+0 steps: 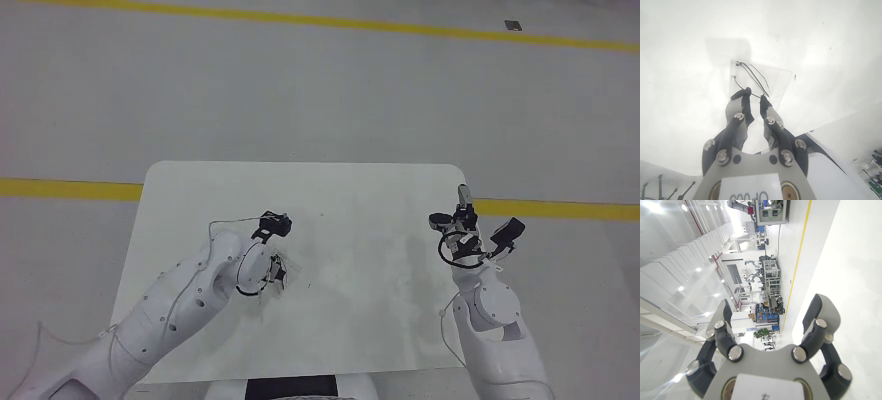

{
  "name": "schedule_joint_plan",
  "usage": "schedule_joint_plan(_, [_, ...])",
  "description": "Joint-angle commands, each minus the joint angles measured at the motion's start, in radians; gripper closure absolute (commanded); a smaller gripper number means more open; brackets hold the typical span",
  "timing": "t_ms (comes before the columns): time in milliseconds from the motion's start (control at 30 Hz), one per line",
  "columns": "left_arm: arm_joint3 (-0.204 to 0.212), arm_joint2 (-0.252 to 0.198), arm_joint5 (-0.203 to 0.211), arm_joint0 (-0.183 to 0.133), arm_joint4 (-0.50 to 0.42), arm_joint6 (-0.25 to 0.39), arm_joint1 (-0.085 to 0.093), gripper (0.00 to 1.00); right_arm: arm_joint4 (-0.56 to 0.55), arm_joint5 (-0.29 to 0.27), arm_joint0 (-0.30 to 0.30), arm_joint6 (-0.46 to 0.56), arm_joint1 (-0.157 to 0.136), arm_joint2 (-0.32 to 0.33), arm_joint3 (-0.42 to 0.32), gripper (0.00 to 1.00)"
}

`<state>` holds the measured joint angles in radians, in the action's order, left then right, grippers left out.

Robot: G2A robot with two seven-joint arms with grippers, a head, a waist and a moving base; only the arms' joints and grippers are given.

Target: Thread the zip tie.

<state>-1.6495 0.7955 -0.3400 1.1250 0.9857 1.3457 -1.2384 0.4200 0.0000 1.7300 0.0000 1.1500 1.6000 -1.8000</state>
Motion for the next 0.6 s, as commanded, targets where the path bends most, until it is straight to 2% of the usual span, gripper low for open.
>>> schedule_joint_plan(0, [0.017,-0.007,0.0,-0.009,-0.005,-0.002,-0.003,0.83,0.0,0.0,0.0,0.0,0.0,0.0,0.0,0.0])
schedule_joint_plan(167, [0.038,-0.02,0.0,-0.023,-0.01,0.003,-0.008,0.87,0.0,0.0,0.0,0.0,0.0,0.0,0.0,0.0])
schedule_joint_plan(267, [0.048,-0.03,0.0,-0.031,-0.01,0.008,-0.011,0.94,0.0,0.0,0.0,0.0,0.0,0.0,0.0,0.0])
schedule_joint_plan(567, [0.077,-0.047,0.0,-0.043,0.039,0.04,-0.018,0.93,0.0,0.0,0.0,0.0,0.0,0.0,0.0,0.0])
